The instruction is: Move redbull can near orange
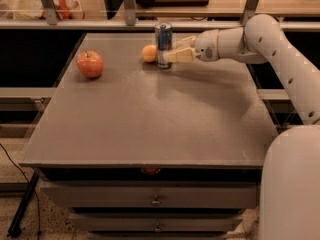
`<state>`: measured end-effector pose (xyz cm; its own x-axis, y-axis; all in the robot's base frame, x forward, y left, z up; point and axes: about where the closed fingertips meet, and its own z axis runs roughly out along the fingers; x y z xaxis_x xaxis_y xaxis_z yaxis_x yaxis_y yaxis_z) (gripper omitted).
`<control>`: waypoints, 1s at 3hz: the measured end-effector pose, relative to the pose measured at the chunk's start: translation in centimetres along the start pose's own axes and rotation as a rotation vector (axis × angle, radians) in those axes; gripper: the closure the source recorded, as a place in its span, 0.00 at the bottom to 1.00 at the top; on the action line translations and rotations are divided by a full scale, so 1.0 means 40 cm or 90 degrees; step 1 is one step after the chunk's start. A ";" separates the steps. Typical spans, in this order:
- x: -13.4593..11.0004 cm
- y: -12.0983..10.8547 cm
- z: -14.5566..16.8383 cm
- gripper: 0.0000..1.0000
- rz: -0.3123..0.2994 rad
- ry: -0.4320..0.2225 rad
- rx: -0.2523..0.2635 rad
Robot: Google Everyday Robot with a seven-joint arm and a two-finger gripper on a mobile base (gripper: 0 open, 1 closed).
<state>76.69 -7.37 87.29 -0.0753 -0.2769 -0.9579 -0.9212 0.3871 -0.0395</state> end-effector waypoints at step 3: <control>0.005 0.021 -0.008 0.00 0.004 -0.001 -0.008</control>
Offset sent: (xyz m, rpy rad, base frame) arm -0.0076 -0.0070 -0.0012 0.0092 0.0050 0.0028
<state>75.77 -7.38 87.14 -0.0802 -0.2736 -0.9585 -0.9258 0.3769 -0.0302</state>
